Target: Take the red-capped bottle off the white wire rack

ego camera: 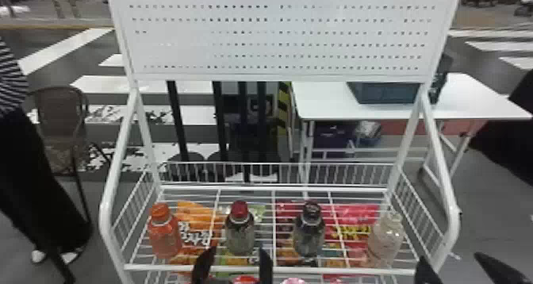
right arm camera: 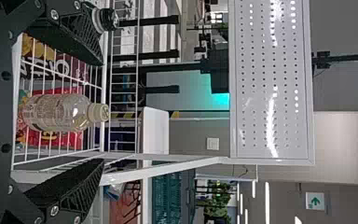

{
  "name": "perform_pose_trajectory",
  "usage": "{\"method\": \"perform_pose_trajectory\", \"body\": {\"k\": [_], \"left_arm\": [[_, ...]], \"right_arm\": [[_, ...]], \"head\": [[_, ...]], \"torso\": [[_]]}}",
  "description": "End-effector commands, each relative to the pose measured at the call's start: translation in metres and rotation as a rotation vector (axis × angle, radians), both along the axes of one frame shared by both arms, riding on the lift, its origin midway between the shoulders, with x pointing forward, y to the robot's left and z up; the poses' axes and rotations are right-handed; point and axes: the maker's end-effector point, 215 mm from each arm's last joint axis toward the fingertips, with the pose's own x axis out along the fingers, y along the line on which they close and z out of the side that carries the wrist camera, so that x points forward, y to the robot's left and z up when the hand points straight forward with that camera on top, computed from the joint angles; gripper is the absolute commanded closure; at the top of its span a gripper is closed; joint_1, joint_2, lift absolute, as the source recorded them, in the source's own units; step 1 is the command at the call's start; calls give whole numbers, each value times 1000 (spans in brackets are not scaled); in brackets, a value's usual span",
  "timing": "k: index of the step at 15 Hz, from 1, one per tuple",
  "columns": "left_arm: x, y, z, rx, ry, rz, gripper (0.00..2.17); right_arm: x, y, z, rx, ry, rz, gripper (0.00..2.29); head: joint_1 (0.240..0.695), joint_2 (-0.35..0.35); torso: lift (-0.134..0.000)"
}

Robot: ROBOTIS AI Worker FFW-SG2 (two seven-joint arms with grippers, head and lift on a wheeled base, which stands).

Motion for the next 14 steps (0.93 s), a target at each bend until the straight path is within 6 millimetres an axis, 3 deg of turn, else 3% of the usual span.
{"method": "perform_pose_trajectory", "body": {"k": [1,14], "left_arm": [[15,2,-4,-1,-3,9,39],[61,2,-5,2,-21,3,39]], "right_arm": [[2,1,-1,-3,7,2,154],[2,2,-3,-14,23,3,154]], "head": [[499,0],[499,0]], "torso": [[0],[0]]}}
